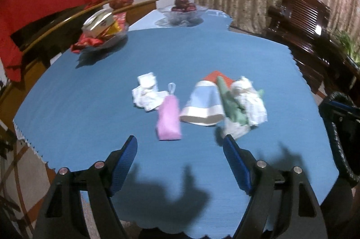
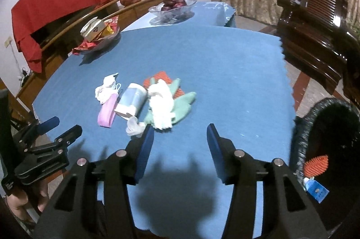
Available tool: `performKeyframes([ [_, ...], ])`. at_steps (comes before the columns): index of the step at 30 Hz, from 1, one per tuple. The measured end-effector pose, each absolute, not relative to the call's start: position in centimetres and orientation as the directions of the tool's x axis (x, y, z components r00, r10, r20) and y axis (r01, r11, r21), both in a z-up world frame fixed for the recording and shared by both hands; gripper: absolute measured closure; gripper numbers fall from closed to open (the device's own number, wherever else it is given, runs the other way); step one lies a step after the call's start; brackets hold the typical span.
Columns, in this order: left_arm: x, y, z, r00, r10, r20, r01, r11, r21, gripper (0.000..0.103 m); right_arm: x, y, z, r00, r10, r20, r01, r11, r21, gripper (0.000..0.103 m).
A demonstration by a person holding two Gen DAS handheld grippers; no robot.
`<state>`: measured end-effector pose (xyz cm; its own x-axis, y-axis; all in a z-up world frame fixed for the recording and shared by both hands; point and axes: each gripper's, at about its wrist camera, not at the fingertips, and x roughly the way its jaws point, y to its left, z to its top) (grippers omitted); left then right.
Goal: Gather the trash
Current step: 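Return both tools to the remaining items on the table, then grasp the white gloves with the right gripper while the left grasps the pink mask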
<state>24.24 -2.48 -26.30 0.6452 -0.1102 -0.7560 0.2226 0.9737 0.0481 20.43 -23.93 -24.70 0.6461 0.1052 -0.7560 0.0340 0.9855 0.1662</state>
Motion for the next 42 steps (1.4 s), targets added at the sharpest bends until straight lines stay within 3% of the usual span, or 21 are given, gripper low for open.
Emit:
performKeyframes([
  [31, 31.9, -0.3, -33.1, 0.603, -0.138, -0.786, 0.238, 0.971, 0.012, 0.026, 31.7, -19.3, -33.7, 0.573, 0.098, -0.814, 0.008, 0.992, 0.125, 0.054],
  [37, 32.9, -0.7, -34.9, 0.576, -0.138, -0.806, 0.238, 0.971, 0.005, 0.026, 32.2, -19.2, -34.2, 0.573, 0.111, -0.812, -0.011, 0.992, 0.128, 0.071],
  [42, 33.3, -1.1, -35.6, 0.567, -0.143, -0.811, 0.244, 0.970, -0.001, 0.026, 31.8, -19.3, -33.6, 0.584, 0.126, -0.802, -0.025, 0.990, 0.137, 0.076],
])
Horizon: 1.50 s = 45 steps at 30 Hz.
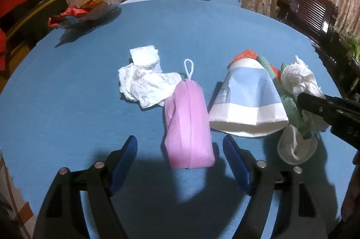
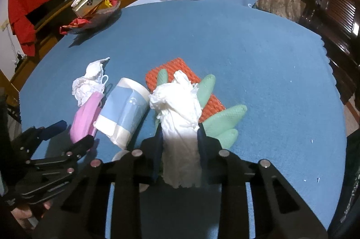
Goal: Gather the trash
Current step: 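Grasp the white gloves with the right gripper while the left grasps the pink mask, then carry the white gloves and pink mask over the bin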
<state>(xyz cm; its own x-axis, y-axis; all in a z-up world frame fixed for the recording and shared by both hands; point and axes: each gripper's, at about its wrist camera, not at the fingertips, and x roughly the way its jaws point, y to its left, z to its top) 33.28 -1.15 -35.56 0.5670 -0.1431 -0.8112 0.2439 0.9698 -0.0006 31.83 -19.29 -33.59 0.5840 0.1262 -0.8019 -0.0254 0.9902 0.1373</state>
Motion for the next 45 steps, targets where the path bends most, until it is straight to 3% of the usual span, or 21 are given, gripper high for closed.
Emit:
performKeyframes([
  [4, 33.5, -1.2, -35.7, 0.566, -0.143, -0.812, 0.242, 0.970, -0.002, 0.031, 31.4, -19.7, -32.8, 0.599, 0.131, -0.790, -0.021, 0.989, 0.148, 0.076],
  [6, 33.5, -1.3, -35.8, 0.563, -0.142, -0.814, 0.242, 0.970, -0.002, 0.047, 31.3, -19.9, -32.6, 0.606, 0.131, -0.785, -0.020, 0.989, 0.149, 0.076],
  [9, 33.7, -1.1, -36.1, 0.551, -0.153, -0.820, 0.245, 0.969, -0.016, 0.064, 31.3, -20.1, -32.4, 0.607, 0.131, -0.784, -0.015, 0.988, 0.154, 0.076],
  [15, 33.4, -0.8, -35.4, 0.554, -0.182, -0.813, 0.251, 0.967, -0.045, 0.090, 30.9, -20.2, -32.0, 0.613, 0.135, -0.779, -0.015, 0.987, 0.159, 0.076],
  [45, 24.4, -5.4, -27.2, 0.612, -0.233, -0.756, 0.303, 0.952, -0.048, 0.092, 21.8, -26.0, -25.0, 0.688, 0.067, -0.722, 0.081, 0.982, 0.169, 0.076],
])
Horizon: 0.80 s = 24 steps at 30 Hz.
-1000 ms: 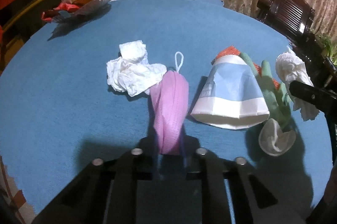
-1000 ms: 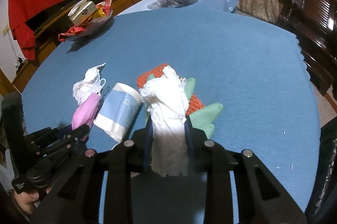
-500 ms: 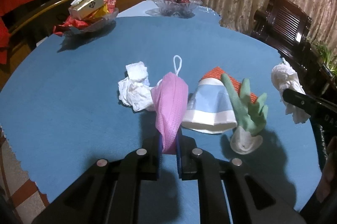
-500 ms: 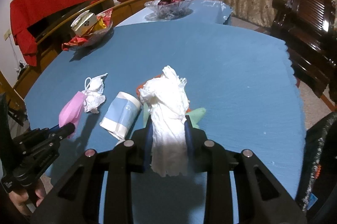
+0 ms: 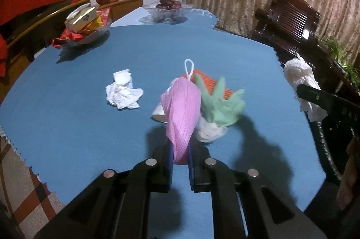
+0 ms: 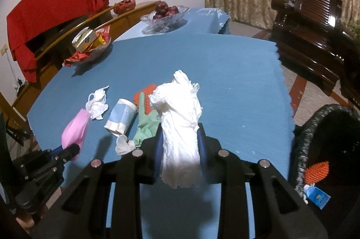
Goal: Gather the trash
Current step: 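Carry the white gloves and pink mask over the bin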
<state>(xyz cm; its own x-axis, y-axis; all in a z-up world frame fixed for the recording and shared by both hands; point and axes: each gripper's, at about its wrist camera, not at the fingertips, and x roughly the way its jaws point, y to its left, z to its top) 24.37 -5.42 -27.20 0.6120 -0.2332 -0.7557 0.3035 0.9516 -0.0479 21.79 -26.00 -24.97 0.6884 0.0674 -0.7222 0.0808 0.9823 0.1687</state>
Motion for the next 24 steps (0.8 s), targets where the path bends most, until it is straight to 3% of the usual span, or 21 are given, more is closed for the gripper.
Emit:
performKeyframes([
  [24, 16.2, -19.2, -21.2, 0.593, -0.322, -0.738, 0.430, 0.902, -0.047, 0.092, 11.0, -36.5, -20.4, 0.723, -0.066, -0.687, 0.217, 0.967, 0.135, 0.076],
])
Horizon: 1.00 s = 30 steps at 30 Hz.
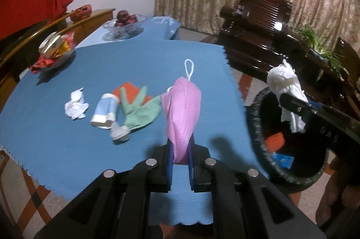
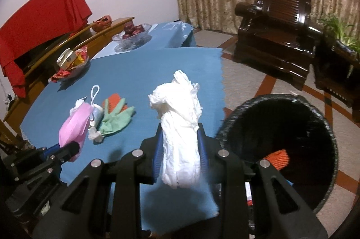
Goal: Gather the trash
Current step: 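Carry the white gloves and pink mask over the bin, then open both grippers to drop the gloves and mask into the bin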
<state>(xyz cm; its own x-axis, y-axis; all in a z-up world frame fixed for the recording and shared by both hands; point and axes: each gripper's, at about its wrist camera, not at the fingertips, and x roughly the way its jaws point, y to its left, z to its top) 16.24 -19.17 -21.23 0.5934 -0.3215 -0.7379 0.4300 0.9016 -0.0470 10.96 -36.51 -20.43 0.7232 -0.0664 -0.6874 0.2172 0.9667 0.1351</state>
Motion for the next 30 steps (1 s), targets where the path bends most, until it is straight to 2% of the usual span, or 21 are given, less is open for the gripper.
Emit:
performKeyframes([
  [16, 13.3, -29.6, -20.8, 0.553, -0.386, -0.738, 0.533, 0.845, -0.042, 0.092, 6.7, -45.1, -20.9, 0.715, -0.157, -0.681, 0.328, 0.936, 0.130, 0.076],
  [30, 11.9, -38.7, -24.8, 0.482, -0.389, -0.785, 0.569, 0.820, -0.058, 0.092, 4.5, -53.3, -24.8, 0.651, -0.221, -0.726, 0.416, 0.904, 0.098, 0.076],
])
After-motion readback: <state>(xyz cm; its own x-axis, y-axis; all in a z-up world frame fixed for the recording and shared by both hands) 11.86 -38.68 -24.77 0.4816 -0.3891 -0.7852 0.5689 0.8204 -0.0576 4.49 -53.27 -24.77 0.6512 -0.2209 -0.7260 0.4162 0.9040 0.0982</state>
